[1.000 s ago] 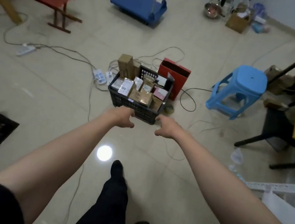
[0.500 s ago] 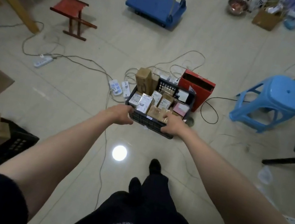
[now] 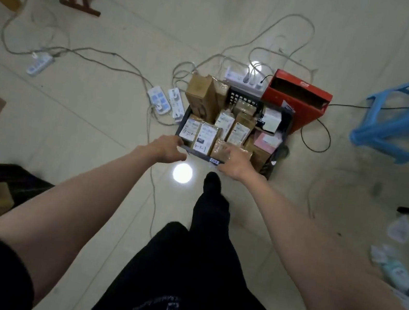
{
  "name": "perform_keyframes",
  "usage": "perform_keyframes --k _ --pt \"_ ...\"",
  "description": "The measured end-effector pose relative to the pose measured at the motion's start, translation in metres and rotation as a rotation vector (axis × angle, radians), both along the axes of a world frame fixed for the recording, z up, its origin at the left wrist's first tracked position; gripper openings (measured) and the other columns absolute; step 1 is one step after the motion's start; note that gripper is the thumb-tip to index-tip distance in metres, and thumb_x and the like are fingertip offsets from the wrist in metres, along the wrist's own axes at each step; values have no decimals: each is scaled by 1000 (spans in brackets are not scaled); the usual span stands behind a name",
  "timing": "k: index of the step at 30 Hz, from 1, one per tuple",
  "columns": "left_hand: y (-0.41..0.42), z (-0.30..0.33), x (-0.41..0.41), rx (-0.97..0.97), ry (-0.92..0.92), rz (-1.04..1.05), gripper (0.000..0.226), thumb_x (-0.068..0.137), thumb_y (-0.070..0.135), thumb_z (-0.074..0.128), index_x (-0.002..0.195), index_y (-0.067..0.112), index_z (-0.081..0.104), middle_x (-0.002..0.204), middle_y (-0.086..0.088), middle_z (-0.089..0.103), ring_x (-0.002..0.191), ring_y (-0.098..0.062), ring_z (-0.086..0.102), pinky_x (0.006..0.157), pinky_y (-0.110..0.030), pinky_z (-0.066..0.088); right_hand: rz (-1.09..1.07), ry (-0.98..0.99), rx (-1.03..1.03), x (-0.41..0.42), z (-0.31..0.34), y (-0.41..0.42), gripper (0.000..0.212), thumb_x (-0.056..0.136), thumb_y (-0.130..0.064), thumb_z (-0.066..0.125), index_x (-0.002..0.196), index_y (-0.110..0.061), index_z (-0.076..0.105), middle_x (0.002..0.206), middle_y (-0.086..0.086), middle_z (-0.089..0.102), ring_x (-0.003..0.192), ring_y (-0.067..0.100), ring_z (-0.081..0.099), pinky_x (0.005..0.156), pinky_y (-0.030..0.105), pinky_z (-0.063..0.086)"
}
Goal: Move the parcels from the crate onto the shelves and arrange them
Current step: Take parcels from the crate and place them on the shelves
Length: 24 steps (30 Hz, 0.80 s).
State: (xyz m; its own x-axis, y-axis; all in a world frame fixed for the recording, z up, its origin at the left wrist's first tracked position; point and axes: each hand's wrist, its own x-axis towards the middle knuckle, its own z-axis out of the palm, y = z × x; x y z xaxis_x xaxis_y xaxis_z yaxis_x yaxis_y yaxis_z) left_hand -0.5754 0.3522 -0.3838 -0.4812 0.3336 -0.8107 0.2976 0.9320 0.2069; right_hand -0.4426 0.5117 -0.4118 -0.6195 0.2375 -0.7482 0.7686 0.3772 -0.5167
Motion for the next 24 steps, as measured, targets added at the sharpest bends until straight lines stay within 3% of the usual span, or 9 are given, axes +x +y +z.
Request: perform_keyframes --k 5,8,10,13,15,21,24 --pt "22 -47 -39 -21 -79 26 61 88 35 66 141 13 45 136 -11 56 122 -29 53 99 -34 42 -49 -89 36 -34 -108 27 65 57 -54 65 117 -30 63 129 0 55 120 24 54 96 36 51" --pt "33 -80 -62 -37 -109 46 61 88 35 66 141 13 46 136 -12 56 122 -30 53 99 -34 43 -161 -140 -86 -60 -81 31 32 84 -16 68 116 -11 63 111 4 62 103 22 61 73 25 47" --pt "40 -106 -75 -32 -122 73 59 88 34 66 139 11 47 134 -11 57 121 -30 53 97 -33 41 -242 -165 -148 -71 -94 35 33 90 -4 62 123 -9 59 106 2 58 96 20 59 71 25 52" --pt "48 -149 -88 -13 -141 104 59 89 34 65 140 10 47 135 -11 56 123 -29 52 95 -31 40 -317 -203 -194 -81 -134 33 39 90 -6 63 128 -10 53 117 7 60 107 25 61 94 42 55" --pt "51 -181 -95 -12 -172 129 60 89 31 65 141 9 45 136 -11 55 124 -29 50 95 -31 40 -360 -247 -220 -85 -166 29 48 90 -7 64 135 -10 48 125 14 60 114 31 60 98 47 52" --pt "52 -280 -113 -24 -226 142 58 89 30 67 138 6 46 126 -4 56 113 -26 52 84 -26 37 -489 -300 -277 -105 -259 18 58 92 -10 64 144 -12 40 131 14 57 118 29 58 101 46 51" --pt "53 -325 -116 -30 -251 189 55 89 19 67 138 4 46 118 -7 57 109 -24 54 81 -25 39 -550 -304 -282 -115 -304 12 56 93 -6 62 144 -11 40 129 11 59 117 25 58 95 36 52"
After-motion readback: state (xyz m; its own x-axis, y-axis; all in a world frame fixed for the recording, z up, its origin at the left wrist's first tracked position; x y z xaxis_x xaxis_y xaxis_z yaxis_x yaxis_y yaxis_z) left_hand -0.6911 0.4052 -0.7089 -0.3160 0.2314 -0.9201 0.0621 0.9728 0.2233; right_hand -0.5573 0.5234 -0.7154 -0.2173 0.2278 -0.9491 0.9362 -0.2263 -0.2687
